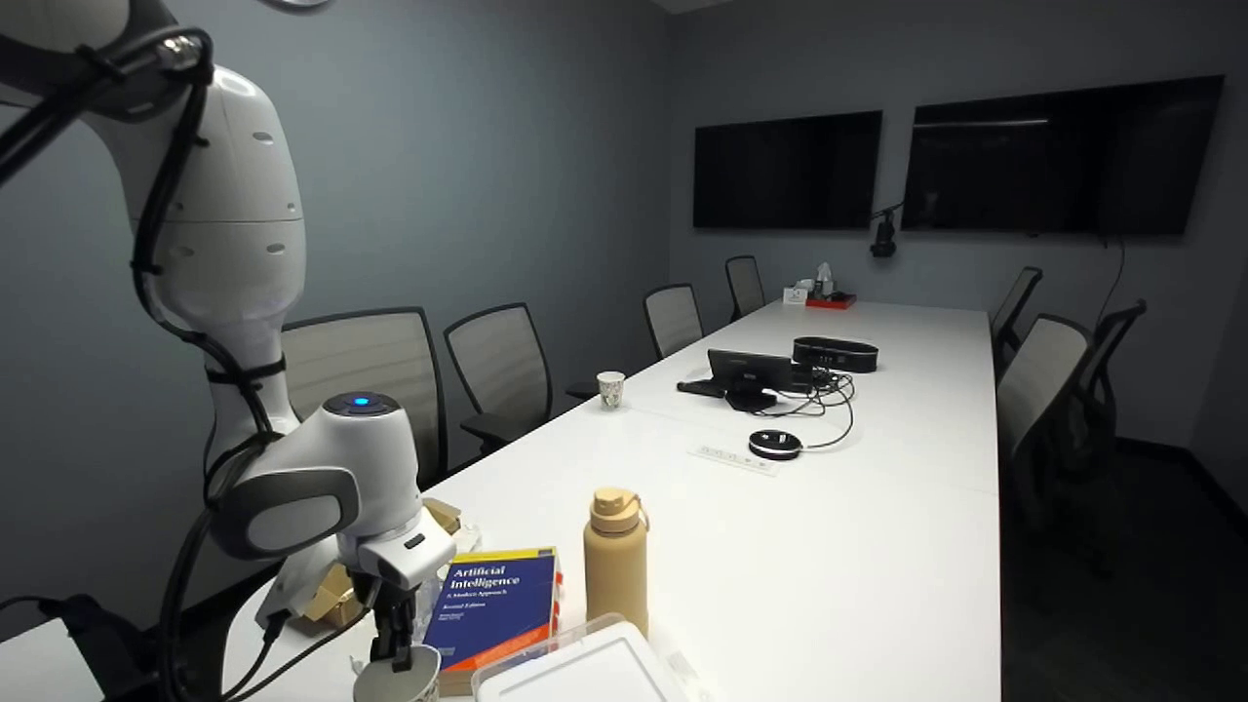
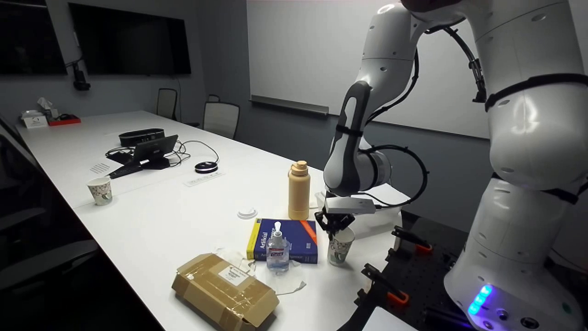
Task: Move the cup on the left forwards.
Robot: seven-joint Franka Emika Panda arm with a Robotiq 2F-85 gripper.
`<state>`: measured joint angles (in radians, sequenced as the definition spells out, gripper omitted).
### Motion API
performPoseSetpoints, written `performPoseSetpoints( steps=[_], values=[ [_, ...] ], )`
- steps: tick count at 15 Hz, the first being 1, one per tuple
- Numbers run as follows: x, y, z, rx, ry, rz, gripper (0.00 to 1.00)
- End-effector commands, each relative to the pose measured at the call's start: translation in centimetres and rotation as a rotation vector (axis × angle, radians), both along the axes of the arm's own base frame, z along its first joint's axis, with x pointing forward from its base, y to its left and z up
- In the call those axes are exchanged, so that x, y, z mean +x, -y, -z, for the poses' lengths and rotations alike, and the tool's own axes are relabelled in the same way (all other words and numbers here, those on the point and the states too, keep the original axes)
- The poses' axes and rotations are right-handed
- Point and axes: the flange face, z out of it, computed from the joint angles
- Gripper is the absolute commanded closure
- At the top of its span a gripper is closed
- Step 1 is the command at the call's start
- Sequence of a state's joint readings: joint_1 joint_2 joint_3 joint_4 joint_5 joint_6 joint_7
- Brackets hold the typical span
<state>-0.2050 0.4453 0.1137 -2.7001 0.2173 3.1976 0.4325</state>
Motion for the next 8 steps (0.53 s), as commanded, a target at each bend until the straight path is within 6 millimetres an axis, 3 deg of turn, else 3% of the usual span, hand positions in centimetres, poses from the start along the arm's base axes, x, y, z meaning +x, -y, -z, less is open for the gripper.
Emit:
performPoseSetpoints(
  steps=[1,4,8],
  values=[
    [0.5,0.2,0.2,0.005,-0.023,0.018,0.71],
    [0.9,0.2,-0.1,0.0,-0.039,0.036,0.49],
    [2.4,-0.6,-2.2,0.003,-0.034,0.029,0.18]
  ],
)
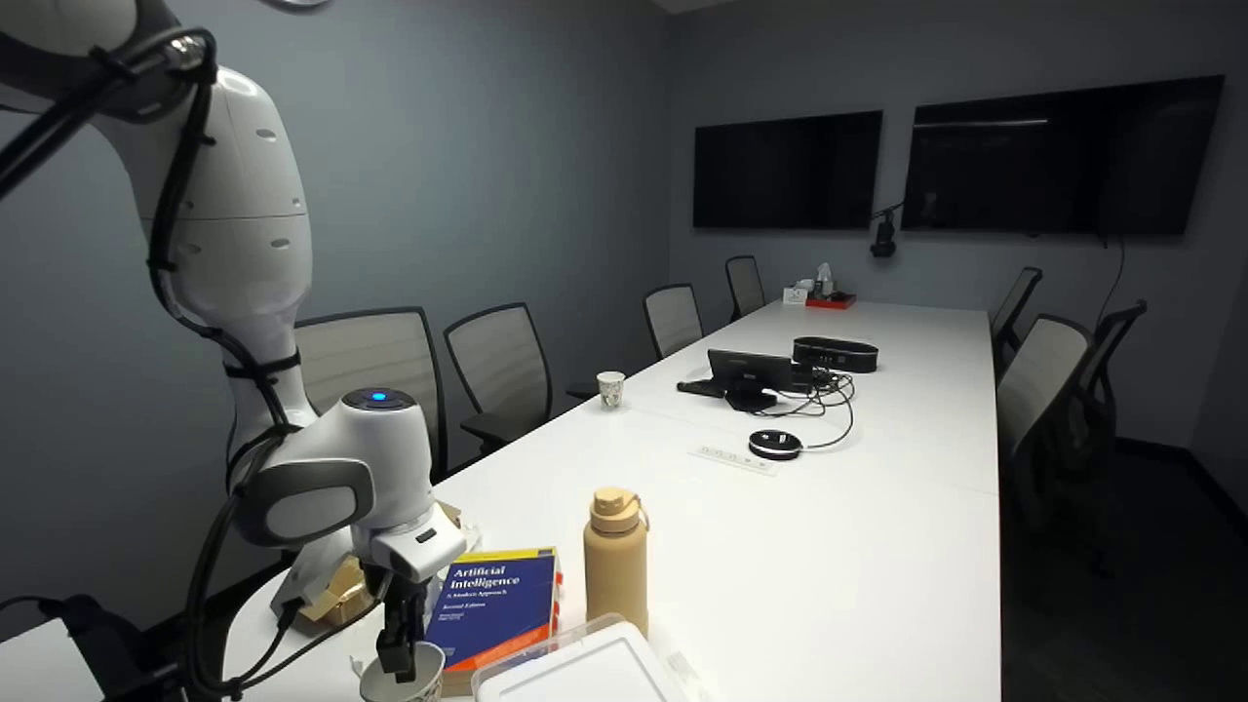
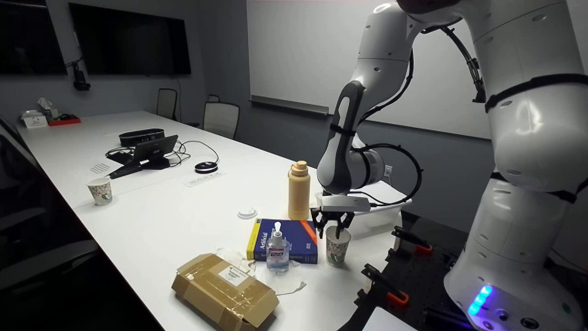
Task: Move the cup on the left forwards.
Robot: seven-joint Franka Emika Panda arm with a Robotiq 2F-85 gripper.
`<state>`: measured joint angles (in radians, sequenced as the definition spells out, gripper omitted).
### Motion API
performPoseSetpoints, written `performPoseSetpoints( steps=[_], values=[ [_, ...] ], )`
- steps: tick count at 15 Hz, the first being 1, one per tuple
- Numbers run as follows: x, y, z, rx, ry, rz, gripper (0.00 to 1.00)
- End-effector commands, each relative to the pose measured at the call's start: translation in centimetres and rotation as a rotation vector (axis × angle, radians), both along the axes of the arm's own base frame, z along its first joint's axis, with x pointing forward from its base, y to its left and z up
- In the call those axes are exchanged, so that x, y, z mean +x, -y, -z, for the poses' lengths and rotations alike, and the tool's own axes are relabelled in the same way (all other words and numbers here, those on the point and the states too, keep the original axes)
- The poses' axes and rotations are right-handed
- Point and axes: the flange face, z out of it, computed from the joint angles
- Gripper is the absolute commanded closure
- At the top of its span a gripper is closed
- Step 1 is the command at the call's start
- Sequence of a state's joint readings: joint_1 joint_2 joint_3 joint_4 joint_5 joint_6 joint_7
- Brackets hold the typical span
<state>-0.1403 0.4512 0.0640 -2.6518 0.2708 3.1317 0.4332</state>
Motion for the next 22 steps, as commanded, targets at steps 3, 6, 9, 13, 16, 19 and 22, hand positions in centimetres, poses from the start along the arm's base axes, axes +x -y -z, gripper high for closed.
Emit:
performPoseSetpoints(
  steps=[3,6,9,13,16,19,22],
  values=[
    [2.3,-2.0,-5.2,-0.005,0.007,-0.039,0.0],
    [3.5,-4.1,-9.5,-0.022,-0.022,-0.082,0.0],
    [4.7,-6.7,-14.1,-0.104,-0.091,-0.109,0.0],
    [5.4,-12.3,-22.0,-0.166,-0.144,-0.162,0.0],
    [5.8,-16.0,-27.6,-0.157,-0.149,-0.229,0.0],
    [5.9,-18.1,-31.0,-0.155,-0.125,-0.263,0.0],
    [6.1,-19.0,-32.5,-0.15,-0.107,-0.282,0.0]
  ],
)
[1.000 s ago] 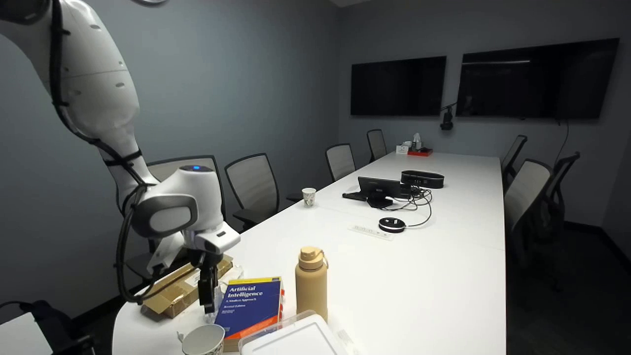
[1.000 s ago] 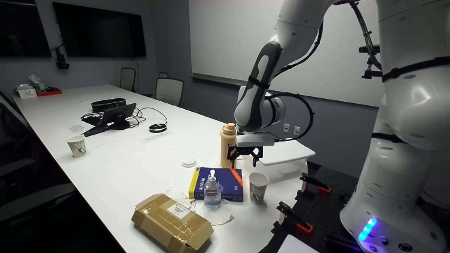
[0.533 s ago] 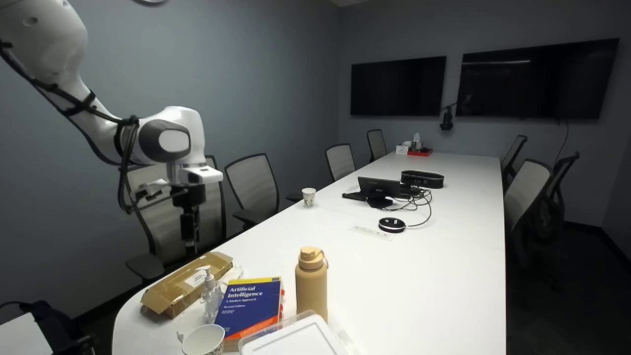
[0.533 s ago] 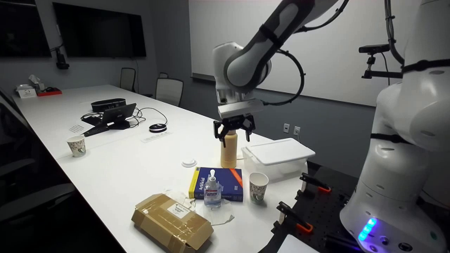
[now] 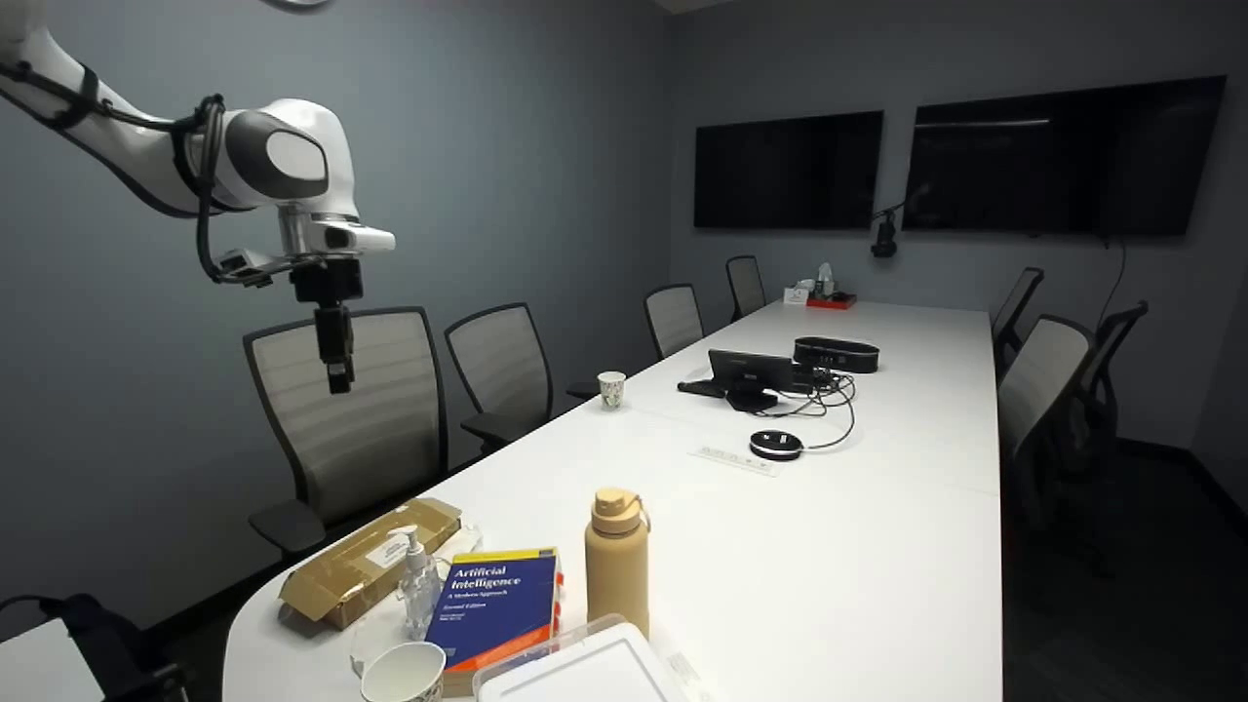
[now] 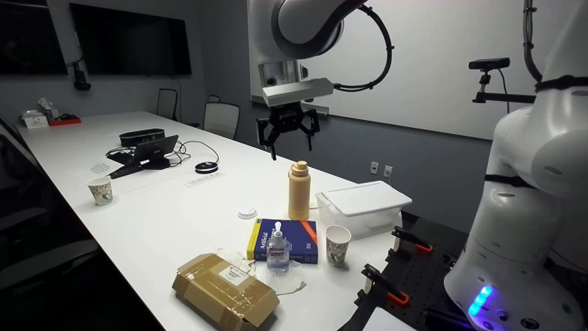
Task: Move the cup on the left forwards.
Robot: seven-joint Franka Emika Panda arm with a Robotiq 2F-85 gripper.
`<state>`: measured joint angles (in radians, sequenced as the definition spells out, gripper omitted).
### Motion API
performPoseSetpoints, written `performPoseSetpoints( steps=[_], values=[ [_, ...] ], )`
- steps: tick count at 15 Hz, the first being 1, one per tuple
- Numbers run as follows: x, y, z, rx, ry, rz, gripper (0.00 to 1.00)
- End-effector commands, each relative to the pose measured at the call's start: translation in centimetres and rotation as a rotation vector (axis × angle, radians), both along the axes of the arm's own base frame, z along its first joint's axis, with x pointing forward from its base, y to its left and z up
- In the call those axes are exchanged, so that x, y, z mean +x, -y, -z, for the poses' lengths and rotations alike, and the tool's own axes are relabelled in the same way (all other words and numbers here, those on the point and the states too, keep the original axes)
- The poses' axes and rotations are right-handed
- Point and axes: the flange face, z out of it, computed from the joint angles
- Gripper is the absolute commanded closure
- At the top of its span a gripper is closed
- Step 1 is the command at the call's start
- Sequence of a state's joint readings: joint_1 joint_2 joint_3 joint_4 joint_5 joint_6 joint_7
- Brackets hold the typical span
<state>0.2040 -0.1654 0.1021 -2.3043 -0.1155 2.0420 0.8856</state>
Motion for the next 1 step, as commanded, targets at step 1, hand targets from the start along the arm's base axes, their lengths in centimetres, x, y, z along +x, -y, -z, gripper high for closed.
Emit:
performPoseSetpoints(
  steps=[1],
  values=[
    [0.2,-0.38,-1.7,0.016,-0.006,-0.022,0.0]
  ],
)
